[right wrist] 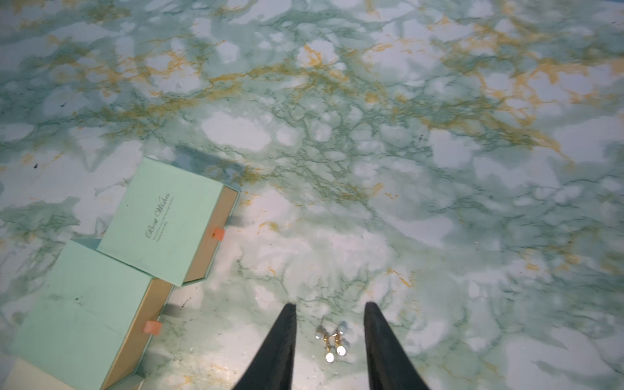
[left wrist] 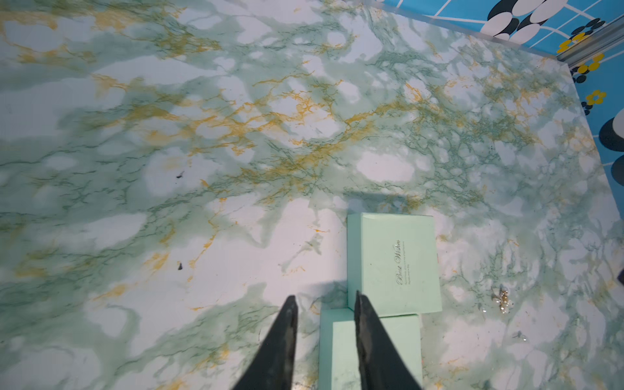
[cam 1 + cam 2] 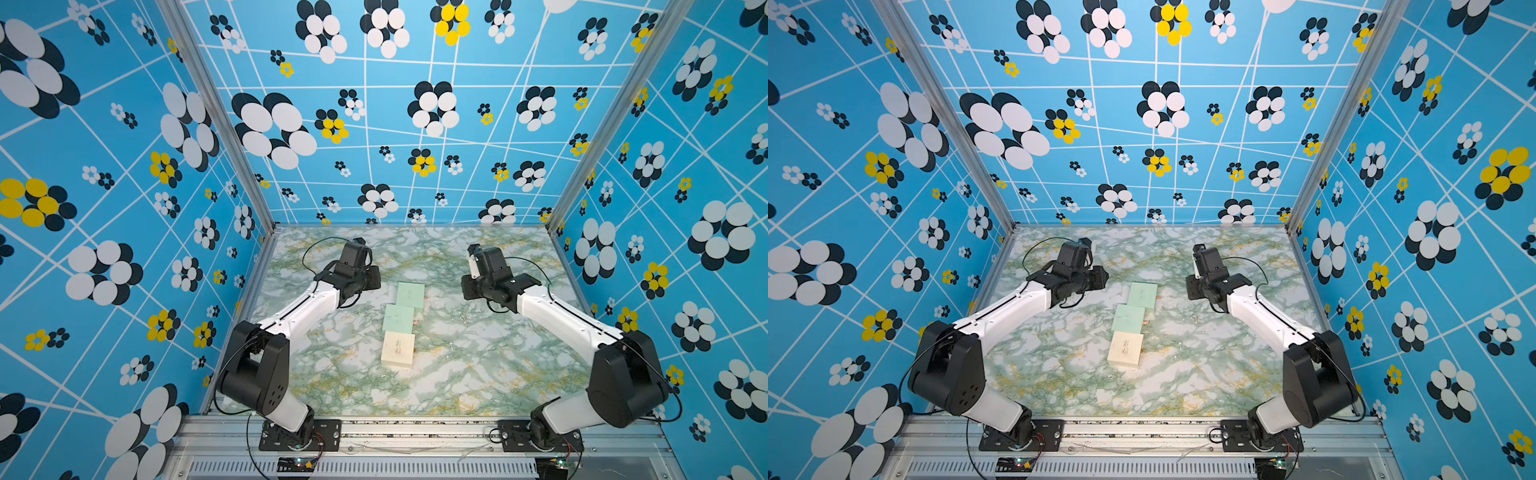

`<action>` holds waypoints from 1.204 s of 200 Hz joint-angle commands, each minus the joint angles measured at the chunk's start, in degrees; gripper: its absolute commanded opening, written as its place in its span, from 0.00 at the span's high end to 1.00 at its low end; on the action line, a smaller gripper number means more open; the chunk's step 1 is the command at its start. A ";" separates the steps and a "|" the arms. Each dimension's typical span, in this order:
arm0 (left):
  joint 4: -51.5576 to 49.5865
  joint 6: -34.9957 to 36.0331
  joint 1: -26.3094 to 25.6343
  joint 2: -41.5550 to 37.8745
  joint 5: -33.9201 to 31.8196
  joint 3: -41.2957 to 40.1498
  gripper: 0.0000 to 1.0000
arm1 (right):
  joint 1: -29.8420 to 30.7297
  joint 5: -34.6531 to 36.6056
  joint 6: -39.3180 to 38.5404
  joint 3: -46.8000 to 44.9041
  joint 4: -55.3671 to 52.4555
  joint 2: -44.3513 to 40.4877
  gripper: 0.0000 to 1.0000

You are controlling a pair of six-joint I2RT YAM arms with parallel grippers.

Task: Take out the earrings from the drawer-style jewelry box
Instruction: Reset both arms

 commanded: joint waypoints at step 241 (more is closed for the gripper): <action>23.97 15.50 17.04 -16.12 -11.82 -27.12 0.01 | -15.06 12.26 -11.16 -36.07 69.49 3.67 0.24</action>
